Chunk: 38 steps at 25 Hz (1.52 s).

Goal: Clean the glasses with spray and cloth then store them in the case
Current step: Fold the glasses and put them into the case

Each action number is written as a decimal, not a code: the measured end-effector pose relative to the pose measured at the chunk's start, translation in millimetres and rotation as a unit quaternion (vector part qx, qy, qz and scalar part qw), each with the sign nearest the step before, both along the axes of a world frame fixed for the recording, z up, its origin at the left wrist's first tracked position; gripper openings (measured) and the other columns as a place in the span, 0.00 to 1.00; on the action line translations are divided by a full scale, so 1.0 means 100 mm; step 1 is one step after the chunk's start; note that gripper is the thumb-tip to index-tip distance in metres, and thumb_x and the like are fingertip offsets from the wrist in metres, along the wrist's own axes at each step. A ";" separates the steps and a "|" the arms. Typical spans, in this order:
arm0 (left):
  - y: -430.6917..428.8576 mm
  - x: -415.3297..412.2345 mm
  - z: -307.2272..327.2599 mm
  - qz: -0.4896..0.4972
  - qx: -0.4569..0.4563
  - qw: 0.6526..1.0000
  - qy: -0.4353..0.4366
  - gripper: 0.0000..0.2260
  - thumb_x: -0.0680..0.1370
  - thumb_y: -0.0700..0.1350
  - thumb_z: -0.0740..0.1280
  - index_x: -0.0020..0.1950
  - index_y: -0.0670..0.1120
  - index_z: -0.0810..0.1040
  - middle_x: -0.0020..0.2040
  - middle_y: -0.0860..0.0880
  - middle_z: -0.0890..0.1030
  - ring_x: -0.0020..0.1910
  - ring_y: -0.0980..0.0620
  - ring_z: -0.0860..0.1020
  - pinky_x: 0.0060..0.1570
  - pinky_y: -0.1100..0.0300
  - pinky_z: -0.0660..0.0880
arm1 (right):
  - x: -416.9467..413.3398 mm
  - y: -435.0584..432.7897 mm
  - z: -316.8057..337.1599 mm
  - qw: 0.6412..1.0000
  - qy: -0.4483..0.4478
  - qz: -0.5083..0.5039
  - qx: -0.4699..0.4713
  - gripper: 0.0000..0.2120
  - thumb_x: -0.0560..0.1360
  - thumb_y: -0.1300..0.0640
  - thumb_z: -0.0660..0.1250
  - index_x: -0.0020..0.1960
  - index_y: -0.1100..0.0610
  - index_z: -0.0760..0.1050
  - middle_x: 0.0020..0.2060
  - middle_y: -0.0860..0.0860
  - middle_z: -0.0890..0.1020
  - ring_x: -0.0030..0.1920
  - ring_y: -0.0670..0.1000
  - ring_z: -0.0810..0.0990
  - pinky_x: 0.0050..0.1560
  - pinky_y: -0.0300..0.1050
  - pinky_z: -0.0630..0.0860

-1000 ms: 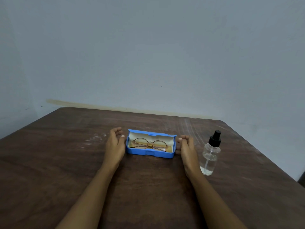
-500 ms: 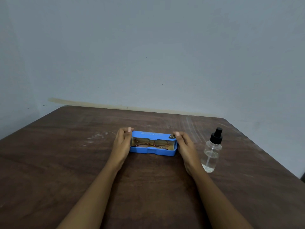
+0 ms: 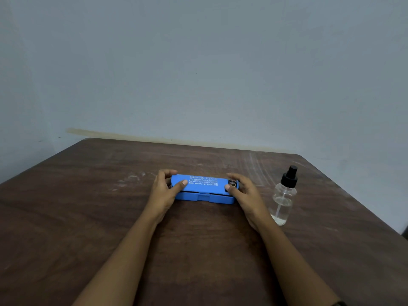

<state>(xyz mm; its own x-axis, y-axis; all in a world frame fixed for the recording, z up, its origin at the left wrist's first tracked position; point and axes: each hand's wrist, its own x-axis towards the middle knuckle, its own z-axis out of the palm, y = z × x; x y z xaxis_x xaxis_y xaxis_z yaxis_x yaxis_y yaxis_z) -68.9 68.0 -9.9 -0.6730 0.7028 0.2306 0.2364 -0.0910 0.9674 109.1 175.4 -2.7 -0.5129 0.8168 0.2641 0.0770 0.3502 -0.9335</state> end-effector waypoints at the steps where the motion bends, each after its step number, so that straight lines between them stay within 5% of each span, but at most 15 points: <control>1: 0.00 -0.01 0.00 -0.009 -0.004 1.000 0.004 0.15 0.72 0.43 0.69 0.56 0.49 0.71 0.62 0.42 0.73 0.60 0.46 0.73 0.59 0.51 0.71 | 0.00 0.00 0.01 0.999 -0.024 0.010 0.018 0.13 0.75 0.61 0.64 0.59 0.53 0.74 0.57 0.52 0.71 0.58 0.50 0.71 0.59 0.43 0.68; 5: -0.03 0.03 0.03 -0.015 -0.055 0.994 0.090 0.20 0.75 0.43 0.66 0.66 0.47 0.68 0.65 0.44 0.71 0.64 0.46 0.69 0.65 0.52 0.67 | 0.01 -0.01 0.04 0.994 -0.083 0.054 0.042 0.18 0.78 0.63 0.59 0.67 0.56 0.69 0.63 0.49 0.66 0.61 0.44 0.64 0.59 0.36 0.60; 10: -0.03 0.08 0.07 -0.017 -0.093 0.975 0.201 0.20 0.78 0.41 0.61 0.69 0.43 0.65 0.71 0.44 0.65 0.69 0.47 0.63 0.67 0.58 0.59 | -0.02 0.00 0.03 0.988 -0.123 0.040 0.089 0.17 0.78 0.65 0.57 0.64 0.54 0.72 0.64 0.53 0.67 0.64 0.50 0.66 0.58 0.33 0.59; 16: -0.03 0.09 0.09 -0.016 -0.120 0.971 0.208 0.18 0.78 0.42 0.60 0.67 0.43 0.66 0.69 0.44 0.65 0.67 0.48 0.65 0.65 0.58 0.61 | -0.04 -0.01 0.05 0.983 -0.150 0.029 0.099 0.18 0.78 0.66 0.57 0.64 0.54 0.72 0.65 0.53 0.68 0.65 0.50 0.65 0.53 0.29 0.58; 29: -0.05 0.15 0.12 0.001 -0.144 0.969 0.200 0.19 0.78 0.42 0.60 0.68 0.44 0.64 0.70 0.43 0.66 0.67 0.46 0.65 0.64 0.56 0.62 | -0.06 -0.11 0.05 0.975 -0.175 -0.033 0.132 0.20 0.78 0.65 0.58 0.68 0.52 0.68 0.72 0.52 0.63 0.72 0.52 0.61 0.67 0.38 0.56; 34: -0.09 0.23 0.12 0.056 -0.112 0.973 0.195 0.20 0.76 0.41 0.63 0.68 0.41 0.65 0.69 0.41 0.69 0.67 0.45 0.66 0.63 0.57 0.62 | -0.01 -0.21 0.04 0.988 -0.113 -0.101 0.043 0.25 0.75 0.60 0.64 0.70 0.55 0.63 0.69 0.56 0.69 0.68 0.55 0.68 0.69 0.50 0.65; 38: -0.16 0.32 0.11 0.067 -0.093 0.975 0.189 0.19 0.76 0.41 0.63 0.66 0.41 0.67 0.66 0.41 0.72 0.65 0.44 0.69 0.61 0.58 0.63 | 0.04 -0.28 0.07 0.989 -0.112 -0.096 0.030 0.23 0.76 0.60 0.63 0.70 0.56 0.63 0.67 0.57 0.71 0.66 0.55 0.69 0.65 0.47 0.65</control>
<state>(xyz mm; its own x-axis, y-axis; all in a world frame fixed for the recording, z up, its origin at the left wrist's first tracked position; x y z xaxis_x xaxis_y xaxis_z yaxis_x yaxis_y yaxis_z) -37.2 52.3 1.2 -0.6525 0.6681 0.3576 0.5777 0.1331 0.8053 113.1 146.9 4.6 -0.4003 0.8912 0.2131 0.3504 0.3638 -0.8631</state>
